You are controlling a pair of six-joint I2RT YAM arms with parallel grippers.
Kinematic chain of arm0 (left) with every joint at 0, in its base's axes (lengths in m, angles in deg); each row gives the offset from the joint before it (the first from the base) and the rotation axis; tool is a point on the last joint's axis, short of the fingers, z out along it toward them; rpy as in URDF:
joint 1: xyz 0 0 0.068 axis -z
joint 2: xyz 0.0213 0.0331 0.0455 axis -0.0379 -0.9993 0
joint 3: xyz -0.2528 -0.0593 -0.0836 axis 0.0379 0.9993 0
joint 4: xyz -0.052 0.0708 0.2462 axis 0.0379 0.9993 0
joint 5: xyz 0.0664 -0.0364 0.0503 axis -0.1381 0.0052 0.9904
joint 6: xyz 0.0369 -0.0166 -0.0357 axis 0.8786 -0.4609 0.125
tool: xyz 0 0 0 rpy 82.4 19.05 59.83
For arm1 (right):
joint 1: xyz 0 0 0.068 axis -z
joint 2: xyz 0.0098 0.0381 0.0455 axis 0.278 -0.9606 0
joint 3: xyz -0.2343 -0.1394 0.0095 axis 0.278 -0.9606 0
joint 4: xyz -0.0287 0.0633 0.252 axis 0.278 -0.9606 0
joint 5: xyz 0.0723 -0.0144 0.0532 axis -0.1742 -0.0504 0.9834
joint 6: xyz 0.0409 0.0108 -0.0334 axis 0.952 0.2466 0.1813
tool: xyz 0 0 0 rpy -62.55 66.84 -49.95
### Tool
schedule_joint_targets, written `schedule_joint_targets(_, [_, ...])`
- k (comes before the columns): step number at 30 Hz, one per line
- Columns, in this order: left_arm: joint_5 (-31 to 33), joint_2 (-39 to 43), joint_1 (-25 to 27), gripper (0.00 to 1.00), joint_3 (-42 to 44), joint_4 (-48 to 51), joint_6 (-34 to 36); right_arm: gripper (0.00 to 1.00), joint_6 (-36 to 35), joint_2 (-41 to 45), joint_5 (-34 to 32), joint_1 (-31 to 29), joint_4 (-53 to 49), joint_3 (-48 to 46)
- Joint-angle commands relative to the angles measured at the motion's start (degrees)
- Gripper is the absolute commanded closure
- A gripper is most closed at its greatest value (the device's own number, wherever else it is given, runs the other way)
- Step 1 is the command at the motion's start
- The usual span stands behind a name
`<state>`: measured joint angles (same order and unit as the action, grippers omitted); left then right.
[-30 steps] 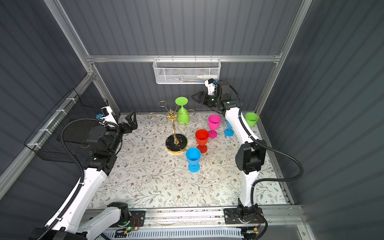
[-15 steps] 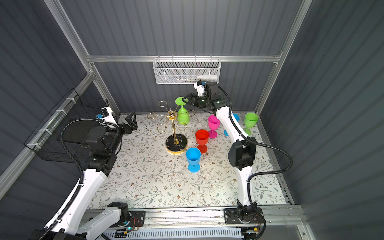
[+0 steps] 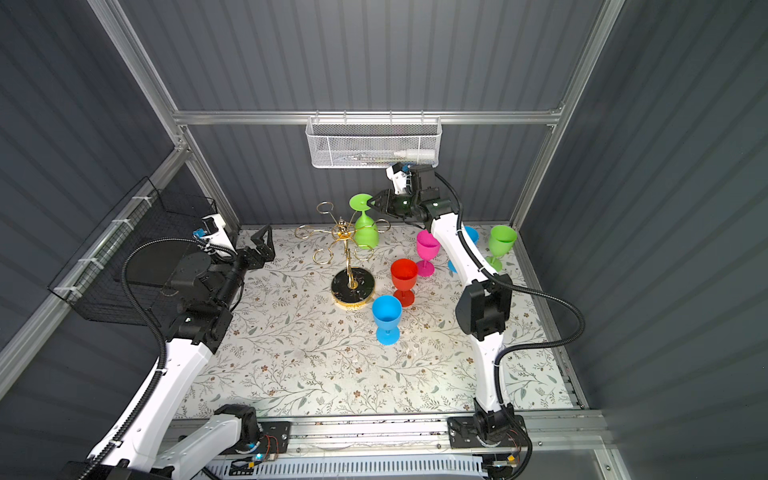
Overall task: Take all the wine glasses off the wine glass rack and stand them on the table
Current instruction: 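Close the right gripper on the green glass's foot on the rack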
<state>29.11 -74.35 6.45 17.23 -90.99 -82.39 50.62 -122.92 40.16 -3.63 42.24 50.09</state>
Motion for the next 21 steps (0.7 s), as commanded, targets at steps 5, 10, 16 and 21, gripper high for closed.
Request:
schedule_joint_targets(5, [-0.7,1.1,-0.4,0.0,-0.2,0.6,1.4,0.83,0.8,-0.5,0.3,0.1,-0.1,1.5])
schedule_joint_targets(10, [-0.8,1.1,-0.4,0.0,-0.1,0.5,1.3,0.92,2.5,-0.3,1.5,0.2,1.2,1.5])
schedule_joint_targets(16, [-1.0,1.4,-0.4,0.0,-0.2,0.6,1.4,0.98,5.2,0.4,3.6,0.4,3.3,1.3])
schedule_joint_targets(21, [-0.9,1.8,-0.4,0.0,-0.1,0.7,1.5,1.0,8.3,1.4,5.8,0.7,6.5,0.2])
